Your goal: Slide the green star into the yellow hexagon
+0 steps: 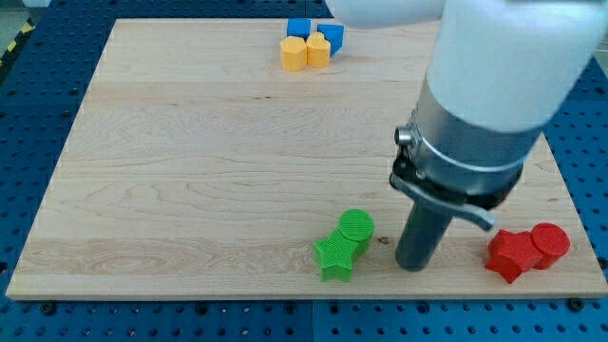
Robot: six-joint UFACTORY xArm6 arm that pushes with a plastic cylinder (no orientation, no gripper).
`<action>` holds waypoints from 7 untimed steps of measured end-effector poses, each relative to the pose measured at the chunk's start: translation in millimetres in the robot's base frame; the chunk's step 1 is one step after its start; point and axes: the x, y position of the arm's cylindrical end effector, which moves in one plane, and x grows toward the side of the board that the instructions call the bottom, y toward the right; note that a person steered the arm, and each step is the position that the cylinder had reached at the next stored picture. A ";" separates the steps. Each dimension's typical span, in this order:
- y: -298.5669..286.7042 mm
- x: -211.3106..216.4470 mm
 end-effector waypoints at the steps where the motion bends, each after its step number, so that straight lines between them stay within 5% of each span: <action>1: -3.4 15.1; 5: -91.9 -15.8; 7: -100.7 8.4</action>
